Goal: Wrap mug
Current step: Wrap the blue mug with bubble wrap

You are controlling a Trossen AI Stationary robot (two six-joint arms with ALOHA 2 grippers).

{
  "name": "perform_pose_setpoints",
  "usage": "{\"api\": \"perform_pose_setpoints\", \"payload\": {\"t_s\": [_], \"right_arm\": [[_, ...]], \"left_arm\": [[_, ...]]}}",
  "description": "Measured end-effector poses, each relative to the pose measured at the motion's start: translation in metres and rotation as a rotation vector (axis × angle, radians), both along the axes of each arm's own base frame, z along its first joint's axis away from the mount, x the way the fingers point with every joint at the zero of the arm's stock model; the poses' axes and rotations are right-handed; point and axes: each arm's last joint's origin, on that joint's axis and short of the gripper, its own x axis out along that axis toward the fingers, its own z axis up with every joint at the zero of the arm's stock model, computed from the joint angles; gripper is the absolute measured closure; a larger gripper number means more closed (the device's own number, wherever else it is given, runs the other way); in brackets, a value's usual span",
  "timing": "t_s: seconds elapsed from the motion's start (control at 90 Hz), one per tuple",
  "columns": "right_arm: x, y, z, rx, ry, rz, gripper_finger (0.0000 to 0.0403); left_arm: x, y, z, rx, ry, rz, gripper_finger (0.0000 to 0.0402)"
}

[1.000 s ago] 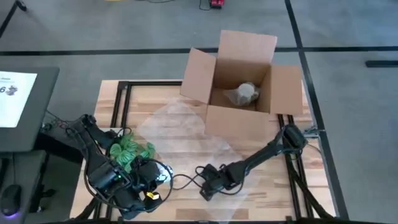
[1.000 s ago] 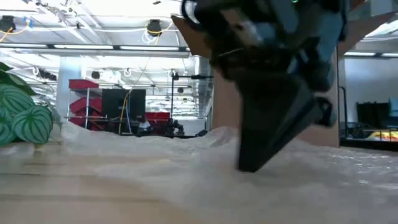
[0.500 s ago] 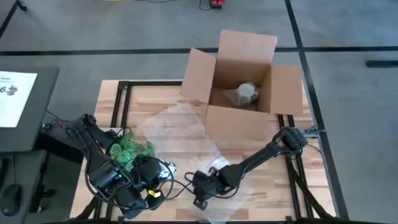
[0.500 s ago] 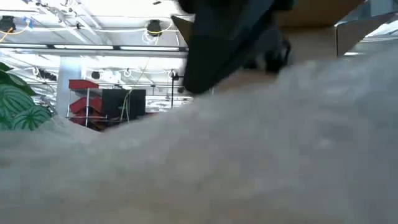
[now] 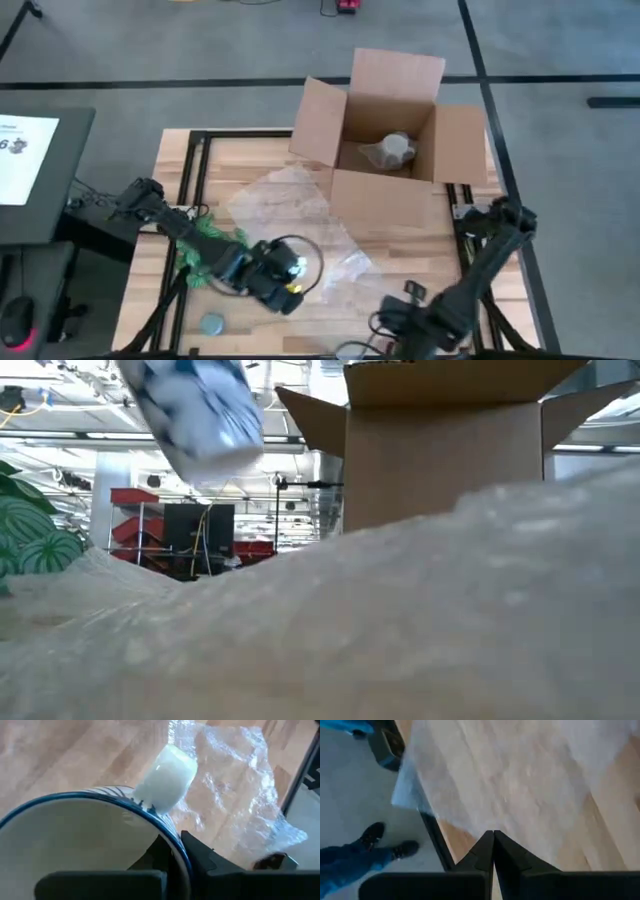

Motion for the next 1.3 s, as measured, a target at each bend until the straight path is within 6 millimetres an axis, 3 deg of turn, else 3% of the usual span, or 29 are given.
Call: {"api": "perform_pose_setpoints", "payload": {"t_s": [0.156, 0.333, 0.667, 0.956, 1.067, 1.3], "right_arm": [[-0.007, 0.0, -0.001, -0.036, 0.031, 0.008, 0.0403], [0.007, -0.015, -0.002, -0.103, 0.052, 0.09, 0.0403], [0.04, -0.062, -0.03, -0.277, 0.128, 0.274, 0.0403], [0.059, -0.076, -0.035, -0.284, 0.08, 0.362, 0.0403], [0.064, -0.071, -0.039, -0.239, 0.008, 0.393, 0.0403], [0.061, -0.076, -0.087, -0.139, -0.011, 0.343, 0.0403]], "left_arm": [[0.015, 0.038, -0.016, 0.027, 0.055, 0.034, 0.0399], [0.022, 0.067, -0.032, -0.003, 0.115, 0.036, 0.0399], [0.027, 0.055, -0.038, -0.1, 0.013, 0.057, 0.0399], [0.043, 0.042, -0.083, -0.084, 0.13, 0.085, 0.04], [0.04, 0.048, -0.091, -0.039, 0.217, 0.108, 0.04], [0.016, 0.075, -0.091, 0.168, 0.428, 0.2, 0.04]]}}
